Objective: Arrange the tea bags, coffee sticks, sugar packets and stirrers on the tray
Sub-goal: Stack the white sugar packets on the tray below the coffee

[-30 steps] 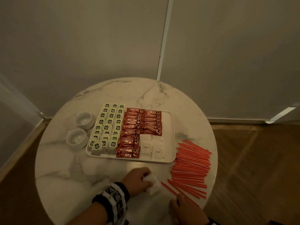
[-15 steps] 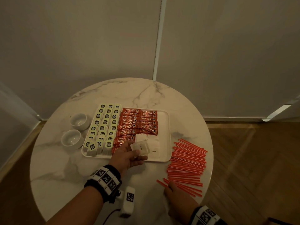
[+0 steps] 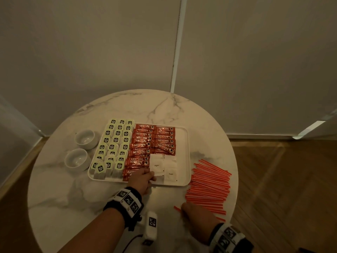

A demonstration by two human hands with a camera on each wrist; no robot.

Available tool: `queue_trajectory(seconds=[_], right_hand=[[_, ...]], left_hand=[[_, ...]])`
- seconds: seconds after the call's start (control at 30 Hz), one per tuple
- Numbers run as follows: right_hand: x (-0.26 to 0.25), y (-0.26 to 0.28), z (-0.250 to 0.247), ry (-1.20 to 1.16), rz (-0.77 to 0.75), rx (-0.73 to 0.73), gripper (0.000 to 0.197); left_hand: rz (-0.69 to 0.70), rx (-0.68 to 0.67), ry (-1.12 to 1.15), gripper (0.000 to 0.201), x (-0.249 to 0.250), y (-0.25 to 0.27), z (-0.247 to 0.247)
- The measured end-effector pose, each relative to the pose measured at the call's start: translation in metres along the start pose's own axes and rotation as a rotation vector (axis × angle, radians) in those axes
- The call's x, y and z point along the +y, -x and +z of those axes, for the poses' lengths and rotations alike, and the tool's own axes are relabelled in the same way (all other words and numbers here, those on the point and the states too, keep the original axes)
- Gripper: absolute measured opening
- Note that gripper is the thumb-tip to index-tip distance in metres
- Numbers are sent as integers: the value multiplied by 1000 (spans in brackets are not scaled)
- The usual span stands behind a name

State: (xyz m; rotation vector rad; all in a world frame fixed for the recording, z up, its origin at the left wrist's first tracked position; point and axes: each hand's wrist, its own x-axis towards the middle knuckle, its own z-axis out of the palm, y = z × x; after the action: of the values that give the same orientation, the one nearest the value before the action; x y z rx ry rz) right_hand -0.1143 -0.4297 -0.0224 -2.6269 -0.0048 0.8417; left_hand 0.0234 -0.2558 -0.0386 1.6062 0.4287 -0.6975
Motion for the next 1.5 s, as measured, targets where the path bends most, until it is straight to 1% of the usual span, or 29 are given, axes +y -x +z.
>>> queue_trajectory(seconds=[0.07, 0.1, 0.17, 0.27, 0.3, 0.4, 0.47, 0.5, 0.57, 0.67, 0.7, 0.73, 0.8, 0.87, 0.93, 1.1, 1.27, 1.37, 1.5], right_hand=[[2, 0, -15, -147, 20, 64, 10], [3, -2, -23, -227, 45, 105, 8], [5, -7, -41, -417, 109, 184, 7], [6, -17, -62, -780, 211, 240, 4], [7, -21, -67, -822, 225, 258, 5], [9, -31, -73, -845, 222, 309, 12], [9, -38, -74, -877, 226, 334, 16], [9, -41, -74, -884, 230, 340, 16], [11, -47, -74, -867, 228, 347, 16], [12, -54, -74, -757, 200, 371, 13], [12, -57, -74, -726, 196, 380, 14], [12, -61, -74, -708, 198, 392, 15], [11, -68, -72, -685, 210, 420, 18], [12, -74, -70, -646, 219, 446, 19], [12, -78, -67, -638, 224, 452, 19], [4, -89, -59, -631, 203, 418, 21], [0, -98, -54, -573, 192, 433, 20], [-3, -100, -53, -519, 187, 401, 19], [-6, -104, -51, -443, 205, 390, 21]], left_hand=[[29, 35, -158, 11, -1, -6, 3], [48, 44, -210, 11, -1, -8, 4], [88, 69, -330, 13, -2, -8, 7], [135, 121, -461, 13, -2, -8, 10], [142, 137, -518, 12, -1, -9, 10], [163, 182, -718, 6, -2, -14, 9], [184, 198, -745, 5, -2, -13, 9], [207, 194, -749, 10, -2, -12, 9], [300, 173, -792, 20, -5, -10, 9], [545, 65, -996, 17, -8, -7, 10], [619, 10, -1074, 22, -10, -8, 11], [670, -49, -1152, 32, -13, -10, 12], [716, -128, -1293, 49, -17, -15, 12], [727, -165, -1366, 54, -20, -16, 12], [734, -166, -1357, 52, -22, -15, 13], [705, -121, -1221, 51, -24, -14, 10], [748, -93, -1097, 46, -19, -12, 6], [801, -74, -1096, 40, -16, -12, 2], [814, -106, -1091, 39, -17, -11, -3]])
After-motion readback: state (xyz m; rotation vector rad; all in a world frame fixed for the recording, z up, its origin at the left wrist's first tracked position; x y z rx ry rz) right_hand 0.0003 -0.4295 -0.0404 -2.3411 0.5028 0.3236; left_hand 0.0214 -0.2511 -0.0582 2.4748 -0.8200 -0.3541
